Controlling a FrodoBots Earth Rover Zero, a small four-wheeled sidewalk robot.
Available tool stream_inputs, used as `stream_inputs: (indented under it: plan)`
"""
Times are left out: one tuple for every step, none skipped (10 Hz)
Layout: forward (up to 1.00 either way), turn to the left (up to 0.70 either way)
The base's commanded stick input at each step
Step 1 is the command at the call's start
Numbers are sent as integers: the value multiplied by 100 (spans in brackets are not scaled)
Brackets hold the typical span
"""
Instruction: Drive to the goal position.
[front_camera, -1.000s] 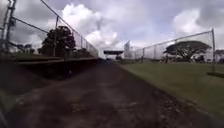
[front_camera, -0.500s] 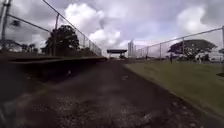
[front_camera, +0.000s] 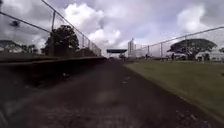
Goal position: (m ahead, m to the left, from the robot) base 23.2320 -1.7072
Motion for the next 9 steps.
stream_inputs:
  plan:
    - [85, 2]
    - [85, 0]
    - [85, 0]
    - [85, 0]
    - [85, 0]
    - [85, 0]
    - [85, 0]
    - [85, 0]
    - [85, 0]
